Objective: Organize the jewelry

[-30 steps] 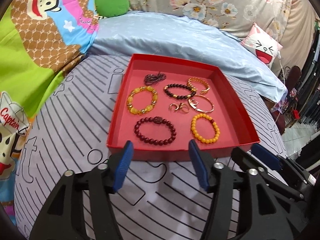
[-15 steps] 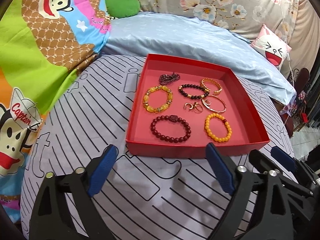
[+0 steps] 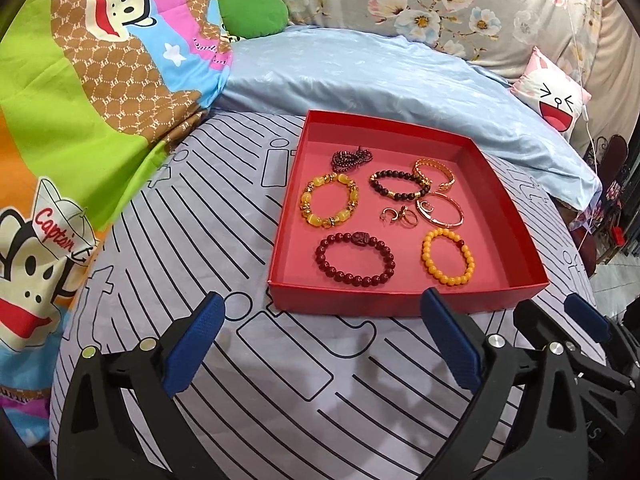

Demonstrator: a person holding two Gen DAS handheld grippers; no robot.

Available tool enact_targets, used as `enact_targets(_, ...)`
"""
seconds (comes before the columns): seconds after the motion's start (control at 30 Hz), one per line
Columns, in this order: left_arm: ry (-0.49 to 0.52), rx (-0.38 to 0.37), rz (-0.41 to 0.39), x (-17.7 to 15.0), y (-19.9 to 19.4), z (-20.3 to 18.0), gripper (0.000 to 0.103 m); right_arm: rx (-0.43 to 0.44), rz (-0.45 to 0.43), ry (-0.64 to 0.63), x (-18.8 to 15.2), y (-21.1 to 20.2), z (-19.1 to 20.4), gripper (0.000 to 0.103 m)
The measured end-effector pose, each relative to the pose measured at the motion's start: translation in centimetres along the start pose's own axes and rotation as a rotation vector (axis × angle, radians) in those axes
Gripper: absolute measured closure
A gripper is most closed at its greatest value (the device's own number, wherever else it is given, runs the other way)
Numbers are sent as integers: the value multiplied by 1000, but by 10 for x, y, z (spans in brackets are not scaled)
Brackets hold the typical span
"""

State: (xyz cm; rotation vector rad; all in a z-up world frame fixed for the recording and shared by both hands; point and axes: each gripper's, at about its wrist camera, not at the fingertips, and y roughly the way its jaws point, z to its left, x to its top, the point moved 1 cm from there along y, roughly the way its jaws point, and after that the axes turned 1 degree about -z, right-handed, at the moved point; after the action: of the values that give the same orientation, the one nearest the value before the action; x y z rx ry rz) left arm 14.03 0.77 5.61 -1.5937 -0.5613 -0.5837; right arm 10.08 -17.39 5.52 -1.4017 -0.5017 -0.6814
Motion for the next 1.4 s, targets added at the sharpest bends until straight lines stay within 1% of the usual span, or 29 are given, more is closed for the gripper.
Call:
enact_targets(0.37,26,24,-4,1,-1,-3,9,-19,-15,-5,1,-2,0,17)
enact_targets(0.4,29,29,-5,1,0,-3,9,-15,-8,-2,1,-1,-1,14)
enact_targets(0.43,29,35,-6,1,0,-2,9,-13,-5,1,1,-1,-2,8)
enact_targets(0.47,29,34,-6,2,0,-2,9,-10,-5,3,1,-1,-2,6)
enact_targets(0.83,36,56,-1,3,3,-3,9,-40,-31,-29,3,-3,0,6)
enact_targets(0.9,39,65,-4,3,3,-2,7,-42,-30,-28,3,-3,0,6)
enact_targets(1.4,45,79,5,2,6,-2,7,-42,-21,-14,1,-1,1,6)
